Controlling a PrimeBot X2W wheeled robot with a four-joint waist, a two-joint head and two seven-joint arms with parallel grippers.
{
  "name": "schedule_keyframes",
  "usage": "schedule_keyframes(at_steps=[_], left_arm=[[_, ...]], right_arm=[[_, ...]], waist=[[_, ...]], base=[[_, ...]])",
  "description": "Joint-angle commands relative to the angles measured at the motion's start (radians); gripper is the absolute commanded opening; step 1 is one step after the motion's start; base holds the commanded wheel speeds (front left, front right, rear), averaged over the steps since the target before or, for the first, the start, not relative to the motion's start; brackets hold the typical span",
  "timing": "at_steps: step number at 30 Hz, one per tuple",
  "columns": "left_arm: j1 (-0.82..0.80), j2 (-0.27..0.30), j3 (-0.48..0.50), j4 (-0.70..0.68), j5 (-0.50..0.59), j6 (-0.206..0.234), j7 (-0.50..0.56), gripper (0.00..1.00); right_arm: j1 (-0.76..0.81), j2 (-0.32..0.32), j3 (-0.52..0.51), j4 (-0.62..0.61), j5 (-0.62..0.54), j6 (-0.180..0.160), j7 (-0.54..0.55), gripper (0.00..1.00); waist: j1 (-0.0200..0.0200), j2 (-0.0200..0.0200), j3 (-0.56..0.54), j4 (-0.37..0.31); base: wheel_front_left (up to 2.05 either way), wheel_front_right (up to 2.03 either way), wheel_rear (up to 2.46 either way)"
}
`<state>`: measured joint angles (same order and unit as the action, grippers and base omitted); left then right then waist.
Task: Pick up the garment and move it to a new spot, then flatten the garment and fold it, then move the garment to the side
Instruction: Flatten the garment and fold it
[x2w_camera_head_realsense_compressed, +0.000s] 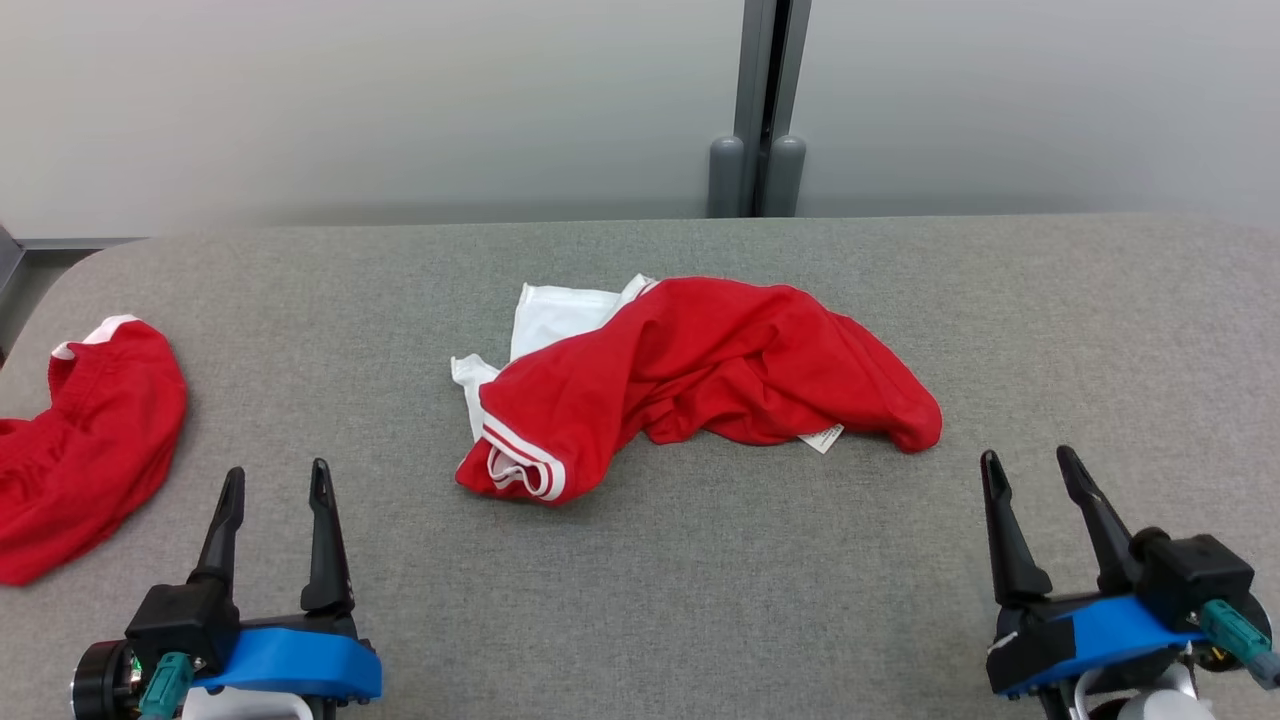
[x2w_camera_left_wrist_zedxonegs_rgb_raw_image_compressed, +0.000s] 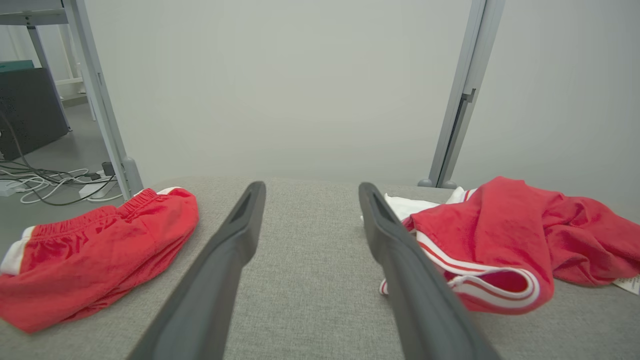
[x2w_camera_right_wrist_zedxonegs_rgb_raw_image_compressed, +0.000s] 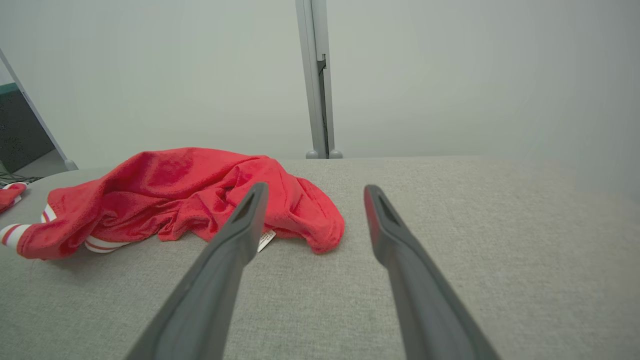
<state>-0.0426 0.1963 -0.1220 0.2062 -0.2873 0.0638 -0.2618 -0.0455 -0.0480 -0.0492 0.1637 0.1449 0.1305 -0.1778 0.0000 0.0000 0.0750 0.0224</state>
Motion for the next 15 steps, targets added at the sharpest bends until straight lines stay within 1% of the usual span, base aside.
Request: schedule_keyframes(at_steps=[1,9,15], left_arm=[[-0.01,-0.001,0.004,-0.003,0.007,-0.002,-0.005,1.0],[-0.046,-0.017,0.001,-0.007,0.016,-0.012,-0.005,1.0],[-0.087,-0.032,-0.001,-0.001,0.024,-0.023,-0.005,1.0]], right_arm=[[-0.03,-0.004,0.005,-0.004,-0.014,0.0,-0.002,1.0],[-0.22,-0.004,0.025,0.002,-0.096,0.0,0.035,1.0],[-0.364,-0.027,-0.013,0.079,-0.149,0.0,0.074,1.0]], waist=[[0.0,0.0,0.004,0.001],[0.0,0.0,0.047,0.018],[0.0,0.0,0.092,0.051]], base=[[0.0,0.0,0.0],[0.0,0.0,0.0],[0.0,0.0,0.0]])
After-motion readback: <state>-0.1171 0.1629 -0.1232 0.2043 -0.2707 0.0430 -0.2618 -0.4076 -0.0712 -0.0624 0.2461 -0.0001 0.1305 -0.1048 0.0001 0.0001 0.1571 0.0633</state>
